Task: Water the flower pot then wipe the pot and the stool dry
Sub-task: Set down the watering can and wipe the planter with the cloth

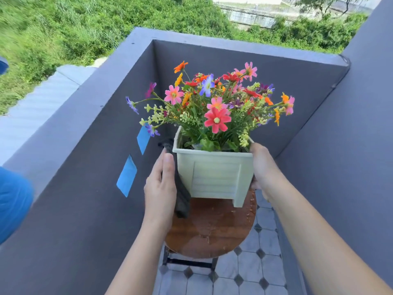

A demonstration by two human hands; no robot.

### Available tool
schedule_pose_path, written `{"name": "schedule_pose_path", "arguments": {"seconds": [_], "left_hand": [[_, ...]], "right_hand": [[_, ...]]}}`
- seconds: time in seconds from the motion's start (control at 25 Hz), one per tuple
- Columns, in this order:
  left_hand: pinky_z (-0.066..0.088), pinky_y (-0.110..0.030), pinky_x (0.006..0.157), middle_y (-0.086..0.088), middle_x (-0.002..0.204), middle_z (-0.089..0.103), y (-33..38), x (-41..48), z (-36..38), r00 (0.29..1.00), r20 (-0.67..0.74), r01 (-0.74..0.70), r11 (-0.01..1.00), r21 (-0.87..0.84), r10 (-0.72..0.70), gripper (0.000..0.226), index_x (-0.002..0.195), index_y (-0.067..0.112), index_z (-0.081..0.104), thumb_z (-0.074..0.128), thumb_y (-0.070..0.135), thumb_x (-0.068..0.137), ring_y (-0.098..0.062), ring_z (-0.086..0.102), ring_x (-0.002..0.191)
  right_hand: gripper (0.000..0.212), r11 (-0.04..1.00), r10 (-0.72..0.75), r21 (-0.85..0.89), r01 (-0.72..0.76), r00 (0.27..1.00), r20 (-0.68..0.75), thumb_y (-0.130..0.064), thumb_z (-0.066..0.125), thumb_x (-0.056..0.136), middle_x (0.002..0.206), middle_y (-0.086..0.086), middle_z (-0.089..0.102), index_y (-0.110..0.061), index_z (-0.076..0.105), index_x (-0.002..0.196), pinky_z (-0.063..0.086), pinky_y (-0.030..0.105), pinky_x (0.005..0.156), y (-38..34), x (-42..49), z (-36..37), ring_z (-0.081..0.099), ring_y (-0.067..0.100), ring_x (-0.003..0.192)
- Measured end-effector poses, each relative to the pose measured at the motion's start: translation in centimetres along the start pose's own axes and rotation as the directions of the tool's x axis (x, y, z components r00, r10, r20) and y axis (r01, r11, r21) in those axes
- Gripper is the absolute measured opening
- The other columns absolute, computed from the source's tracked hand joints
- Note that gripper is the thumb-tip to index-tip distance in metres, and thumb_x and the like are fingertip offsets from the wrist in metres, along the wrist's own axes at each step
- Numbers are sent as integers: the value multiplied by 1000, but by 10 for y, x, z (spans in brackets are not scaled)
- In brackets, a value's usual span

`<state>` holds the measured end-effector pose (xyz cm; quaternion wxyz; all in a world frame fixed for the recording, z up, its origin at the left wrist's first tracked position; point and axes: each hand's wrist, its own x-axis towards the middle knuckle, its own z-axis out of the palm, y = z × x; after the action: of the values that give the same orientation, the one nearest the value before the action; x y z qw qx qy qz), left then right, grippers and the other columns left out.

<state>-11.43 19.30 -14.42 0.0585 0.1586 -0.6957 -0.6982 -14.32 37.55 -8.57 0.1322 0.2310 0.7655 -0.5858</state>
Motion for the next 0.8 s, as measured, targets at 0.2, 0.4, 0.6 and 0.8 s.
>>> {"name": "schedule_pose_path", "arguments": {"seconds": [0.2,0.4,0.6,0.8], "left_hand": [[42,-45,104,6,119,66,21,-8,6,990,-116,84,996,36,-79,75,118,32,62,48,83,64,-16,56,118],[46,-44,97,14,92,68,35,-14,9,965,-246,112,992,60,-94,46,95,33,66,54,69,68,-17,60,104],[47,-38,86,13,75,59,57,-4,6,964,-240,171,955,241,-113,38,79,23,57,60,60,75,-17,57,84],[45,-47,94,10,74,57,69,9,1,970,-194,207,910,360,-144,24,74,21,54,58,44,75,-26,57,91]], "right_hand": [[72,976,-56,185,114,954,-293,-57,48,80,142,6,42,-16,31,137,31,48,107,8,-26,44,40,28,129],[108,979,-56,163,122,931,-361,-51,61,80,161,6,-8,-19,-15,150,7,48,116,11,-28,70,-6,27,148],[106,967,-101,179,184,913,-395,-44,63,83,160,5,-2,-27,-17,149,8,48,117,9,-25,67,-4,26,148],[106,965,-73,200,167,910,-409,-43,64,82,161,3,-3,-26,-17,149,8,49,118,8,-27,68,-4,26,148]]}}
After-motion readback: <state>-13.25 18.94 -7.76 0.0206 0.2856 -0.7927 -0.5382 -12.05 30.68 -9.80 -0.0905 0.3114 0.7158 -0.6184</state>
